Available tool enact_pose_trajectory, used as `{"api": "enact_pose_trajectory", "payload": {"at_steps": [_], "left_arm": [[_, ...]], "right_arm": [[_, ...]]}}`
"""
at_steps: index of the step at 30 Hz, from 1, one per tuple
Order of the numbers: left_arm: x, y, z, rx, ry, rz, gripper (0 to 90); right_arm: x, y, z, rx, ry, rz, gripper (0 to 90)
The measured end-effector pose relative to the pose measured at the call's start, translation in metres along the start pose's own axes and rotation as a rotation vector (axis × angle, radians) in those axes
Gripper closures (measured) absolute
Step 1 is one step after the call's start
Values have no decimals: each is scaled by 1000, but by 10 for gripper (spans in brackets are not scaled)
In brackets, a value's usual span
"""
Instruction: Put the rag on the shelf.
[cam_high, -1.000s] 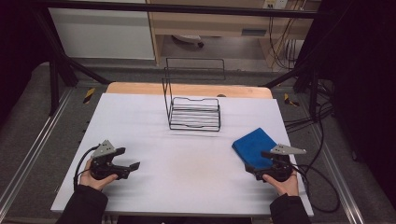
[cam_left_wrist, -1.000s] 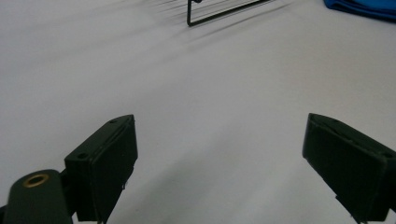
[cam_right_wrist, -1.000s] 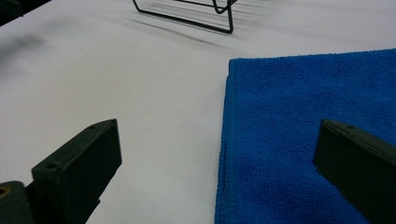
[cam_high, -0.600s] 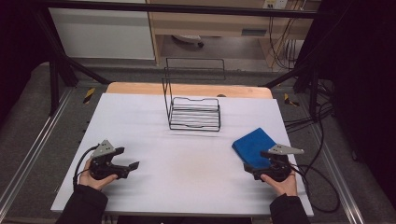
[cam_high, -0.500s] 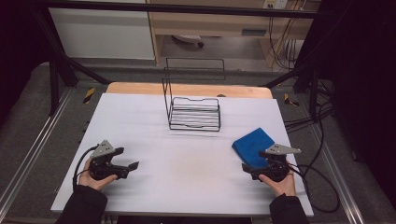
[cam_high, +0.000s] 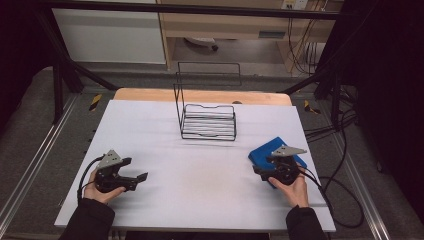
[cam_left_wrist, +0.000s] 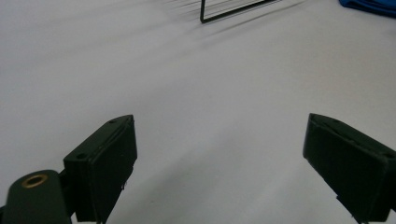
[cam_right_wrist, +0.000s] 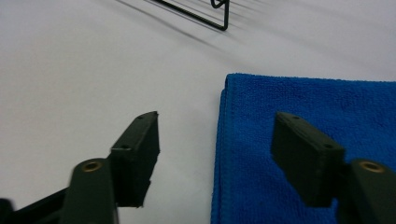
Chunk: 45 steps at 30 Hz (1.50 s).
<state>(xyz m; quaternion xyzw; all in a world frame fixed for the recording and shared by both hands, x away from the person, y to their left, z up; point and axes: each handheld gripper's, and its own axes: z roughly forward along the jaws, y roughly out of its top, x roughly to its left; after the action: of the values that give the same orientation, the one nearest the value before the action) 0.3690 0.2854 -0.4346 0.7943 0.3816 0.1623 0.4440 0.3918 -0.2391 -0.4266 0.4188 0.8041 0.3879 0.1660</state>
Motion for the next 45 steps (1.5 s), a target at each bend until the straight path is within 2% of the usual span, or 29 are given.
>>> {"api": "enact_pose_trajectory", "payload": {"at_steps": [6,11,14,23,27,28,37,41,43,45], "left_arm": [[1,0,-1,-1,2,-8,107],[1,0,-1,-1,3,-8,110],[1,0,0,-1,2,-9,113],[2,0,0,-2,-2,-13,116],[2,-1,0,-1,-2,-15,117],[2,0,0,-1,-1,-15,117],[3,0,-1,-1,-2,-15,122],[3,0,-1,-1,-1,-16,123],[3,0,-1,-1,-1,-16,123],[3,0,-1,0,0,-16,123]], "right_arm": [[-3,7,18,48,-25,-25,556],[-7,8,31,69,-55,-35,620],[-8,7,36,83,-65,-51,629],[-5,4,40,88,-114,-108,688],[-4,4,40,92,-127,-126,729],[-5,4,40,94,-139,-130,765],[-8,5,39,95,-135,-104,848],[-10,5,35,68,-120,-64,854],[-10,6,33,60,-114,-61,855],[-10,8,27,33,-90,-38,855]]}}
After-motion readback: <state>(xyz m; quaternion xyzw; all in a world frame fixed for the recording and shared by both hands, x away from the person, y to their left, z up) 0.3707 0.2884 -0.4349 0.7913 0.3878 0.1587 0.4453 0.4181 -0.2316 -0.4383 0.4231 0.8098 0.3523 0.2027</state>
